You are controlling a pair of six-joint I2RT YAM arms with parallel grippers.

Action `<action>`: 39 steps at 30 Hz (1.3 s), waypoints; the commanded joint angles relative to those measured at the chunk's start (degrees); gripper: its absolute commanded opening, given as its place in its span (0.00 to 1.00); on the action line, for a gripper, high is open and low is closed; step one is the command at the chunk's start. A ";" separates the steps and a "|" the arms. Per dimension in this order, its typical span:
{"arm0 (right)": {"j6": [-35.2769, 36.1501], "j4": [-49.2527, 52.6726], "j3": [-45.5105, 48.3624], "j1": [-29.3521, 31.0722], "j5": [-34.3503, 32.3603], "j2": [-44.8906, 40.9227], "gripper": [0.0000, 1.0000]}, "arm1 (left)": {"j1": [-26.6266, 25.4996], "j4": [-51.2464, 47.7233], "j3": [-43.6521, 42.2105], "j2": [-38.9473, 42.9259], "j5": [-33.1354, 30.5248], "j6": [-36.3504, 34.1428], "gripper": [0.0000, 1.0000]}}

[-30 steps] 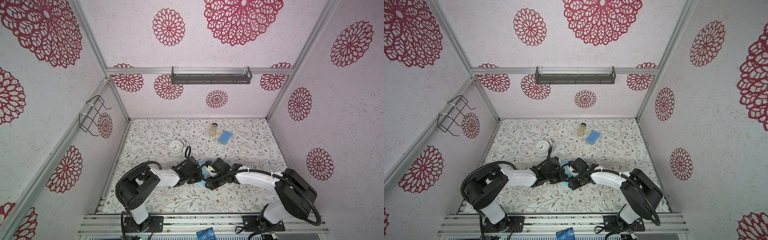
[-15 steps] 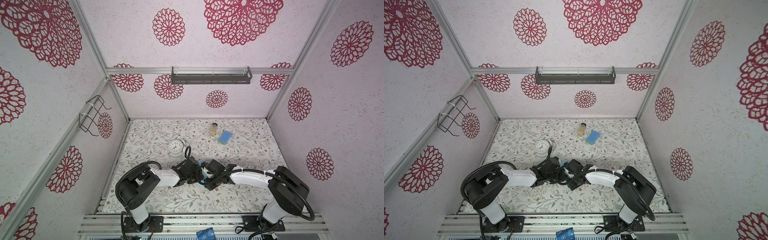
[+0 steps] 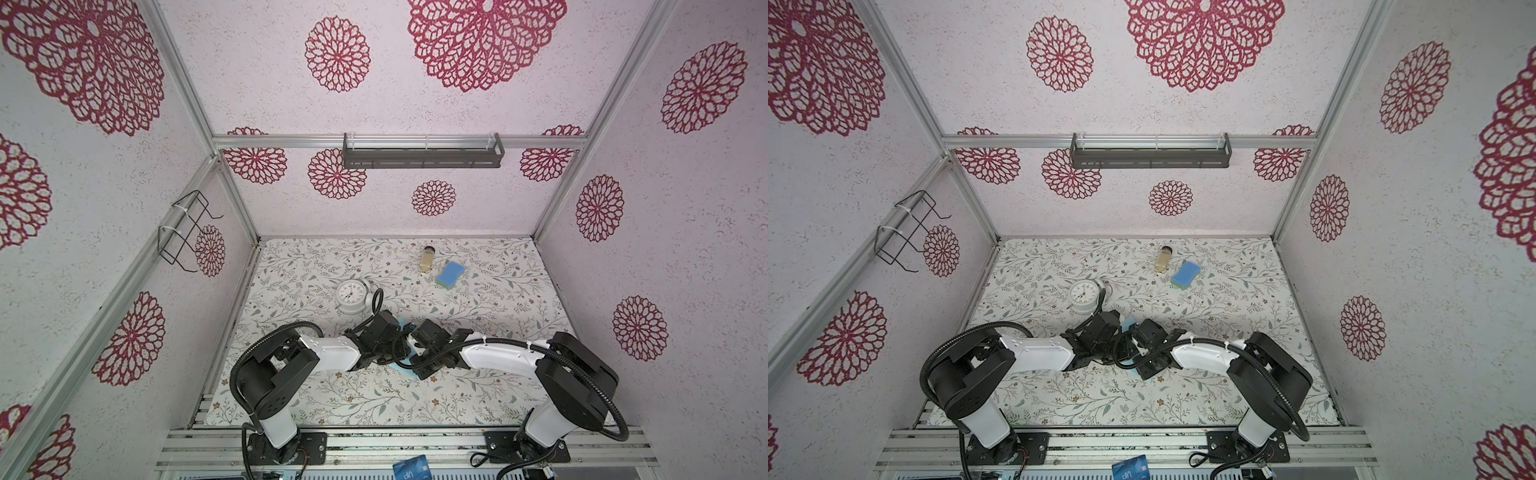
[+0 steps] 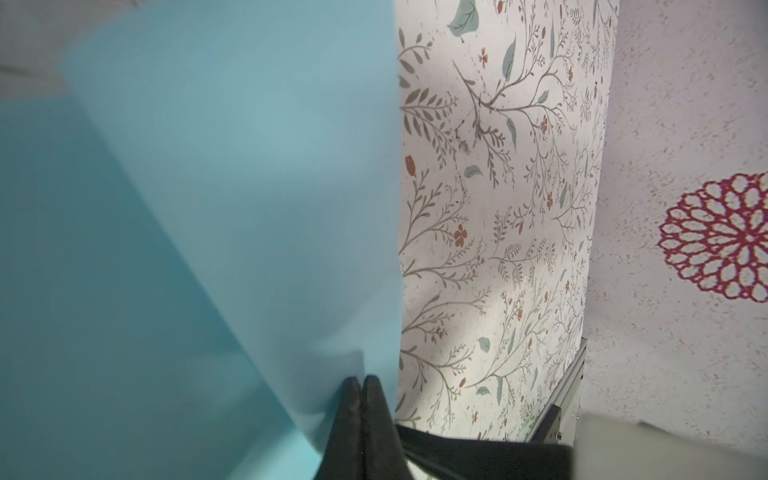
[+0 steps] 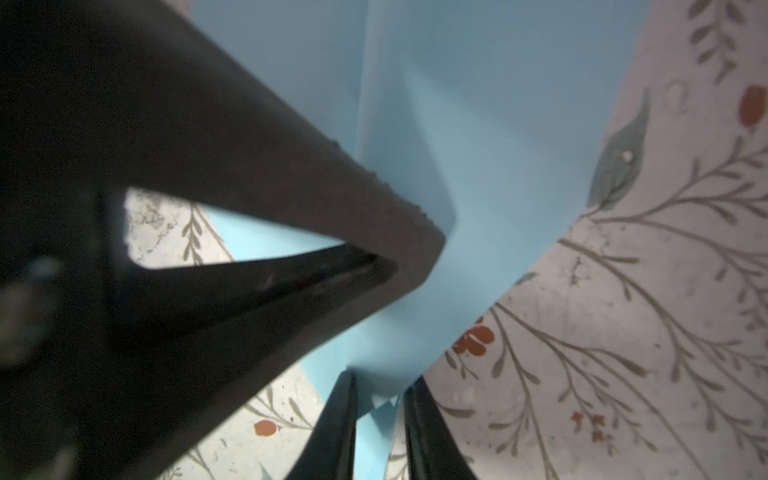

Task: Fold a paper plane with a square sheet of paper (fold left side to right side)

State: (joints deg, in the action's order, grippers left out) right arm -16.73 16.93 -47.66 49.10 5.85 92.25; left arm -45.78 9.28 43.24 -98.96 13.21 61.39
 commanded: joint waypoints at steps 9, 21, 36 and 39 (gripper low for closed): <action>0.48 0.63 2.12 -0.57 3.55 -0.46 0.21 | -0.19 1.95 1.86 -2.83 -0.39 0.62 0.00; -0.67 -1.27 3.95 -1.32 6.11 -3.19 0.45 | 0.08 -0.97 0.18 -0.39 -5.28 3.71 0.00; -0.14 -4.01 6.52 -1.02 6.98 -5.22 0.48 | 0.98 1.91 -2.92 0.56 -6.06 8.21 0.00; 0.05 -4.10 6.40 -0.66 7.11 -5.31 0.49 | 1.13 2.55 -3.51 0.65 -5.93 9.33 0.00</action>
State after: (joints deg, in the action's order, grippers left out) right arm -17.76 11.09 -41.93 47.77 12.03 87.85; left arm -45.25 10.76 40.80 -99.63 8.16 68.53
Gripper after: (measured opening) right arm 0.490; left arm 0.040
